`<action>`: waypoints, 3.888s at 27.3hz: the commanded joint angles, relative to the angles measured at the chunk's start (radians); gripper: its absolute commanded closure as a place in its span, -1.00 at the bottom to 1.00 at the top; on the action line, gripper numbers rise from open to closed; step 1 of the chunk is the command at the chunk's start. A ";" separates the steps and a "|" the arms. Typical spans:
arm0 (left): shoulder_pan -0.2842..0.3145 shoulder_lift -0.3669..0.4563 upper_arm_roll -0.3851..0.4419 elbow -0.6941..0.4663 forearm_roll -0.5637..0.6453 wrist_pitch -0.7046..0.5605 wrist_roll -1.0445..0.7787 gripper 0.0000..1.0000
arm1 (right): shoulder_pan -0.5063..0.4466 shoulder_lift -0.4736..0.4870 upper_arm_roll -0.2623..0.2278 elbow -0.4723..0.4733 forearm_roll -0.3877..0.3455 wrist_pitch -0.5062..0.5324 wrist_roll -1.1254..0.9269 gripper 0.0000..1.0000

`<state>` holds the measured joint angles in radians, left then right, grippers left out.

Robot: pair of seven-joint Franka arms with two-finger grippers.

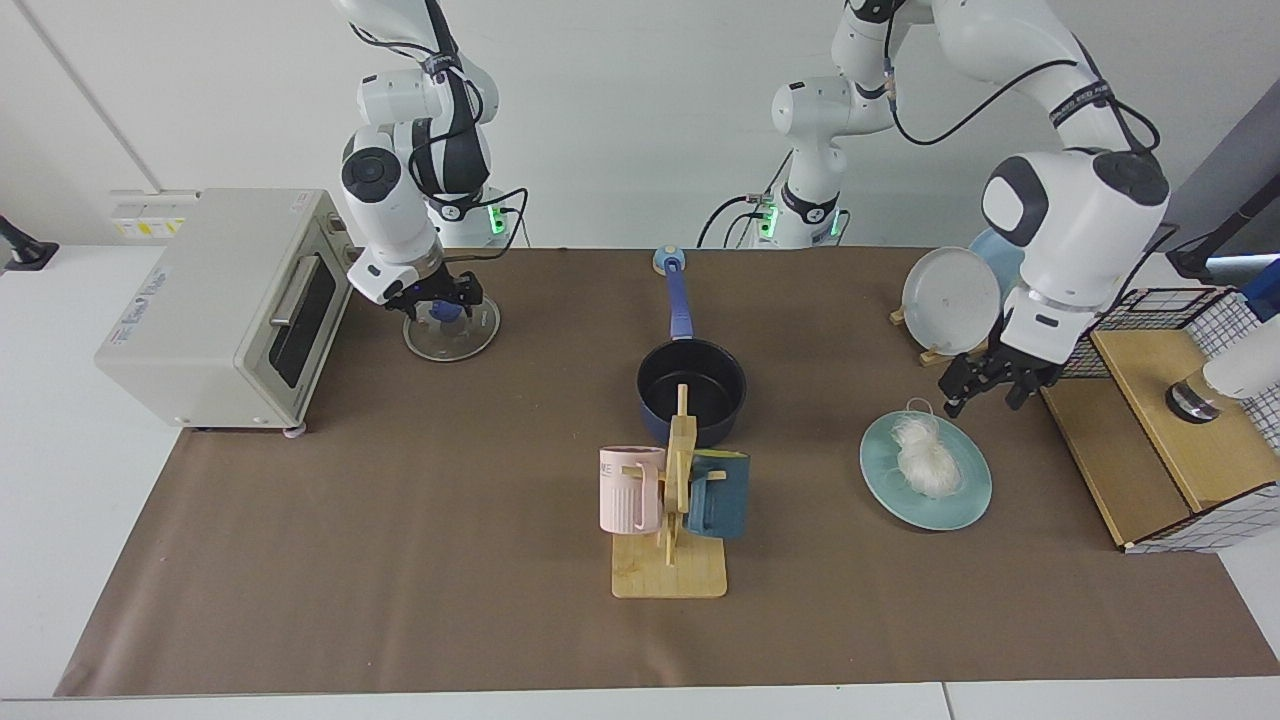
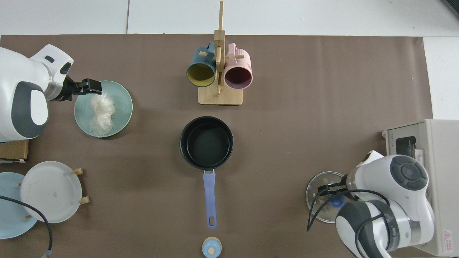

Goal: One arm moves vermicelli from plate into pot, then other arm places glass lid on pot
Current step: 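Grasp the white vermicelli on the blue plate with the left gripper and lift, then carry the vermicelli over the black saucepan with the left gripper and release, then withdraw the left gripper while the right gripper lifts the glass lid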

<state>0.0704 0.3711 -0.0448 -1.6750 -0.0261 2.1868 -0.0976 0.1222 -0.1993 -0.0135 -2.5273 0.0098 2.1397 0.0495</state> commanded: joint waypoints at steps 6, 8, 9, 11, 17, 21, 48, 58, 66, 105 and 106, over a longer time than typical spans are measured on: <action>-0.012 0.069 -0.009 -0.023 -0.005 0.036 -0.039 -1.00 | -0.006 -0.017 0.000 -0.068 -0.010 0.060 0.001 -1.00; -0.012 0.078 -0.009 -0.034 -0.006 0.059 -0.048 -1.00 | -0.006 -0.017 0.000 -0.079 -0.010 0.071 0.003 -1.00; -0.014 0.084 -0.009 -0.037 -0.006 0.071 -0.053 -1.00 | -0.006 -0.017 0.000 -0.082 -0.010 0.077 0.009 -1.00; -0.014 0.089 -0.009 -0.049 -0.006 0.079 -0.053 -1.00 | -0.006 -0.014 0.000 -0.094 -0.010 0.092 0.010 -1.00; -0.014 0.091 -0.009 -0.089 -0.003 0.087 -0.040 -1.00 | -0.012 0.000 0.000 -0.122 -0.010 0.141 0.010 -1.00; -0.012 0.091 -0.009 -0.088 -0.003 0.085 -0.048 -0.63 | -0.010 -0.003 0.000 -0.128 -0.010 0.144 0.010 -1.00; -0.014 -0.138 -0.275 -0.009 -0.014 -0.214 -0.339 1.00 | -0.012 -0.019 0.000 -0.173 -0.011 0.209 0.009 0.13; -0.006 -0.204 -0.509 -0.209 -0.012 -0.009 -0.462 1.00 | -0.009 -0.023 0.000 -0.157 -0.010 0.193 0.015 0.97; -0.018 -0.146 -0.549 -0.236 -0.002 0.062 -0.494 1.00 | -0.006 -0.031 0.000 -0.038 -0.010 0.048 0.015 1.00; 0.014 -0.112 -0.478 0.130 0.143 -0.378 -0.484 -1.00 | -0.004 0.024 0.001 0.278 -0.011 -0.101 -0.010 1.00; 0.014 -0.129 -0.454 0.133 0.131 -0.390 -0.458 -1.00 | -0.003 0.024 0.001 0.278 -0.008 -0.103 -0.007 1.00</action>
<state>0.0684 0.2772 -0.5628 -1.5986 0.1578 1.8925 -0.6562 0.1233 -0.1857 -0.0149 -2.2831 0.0064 2.0718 0.0468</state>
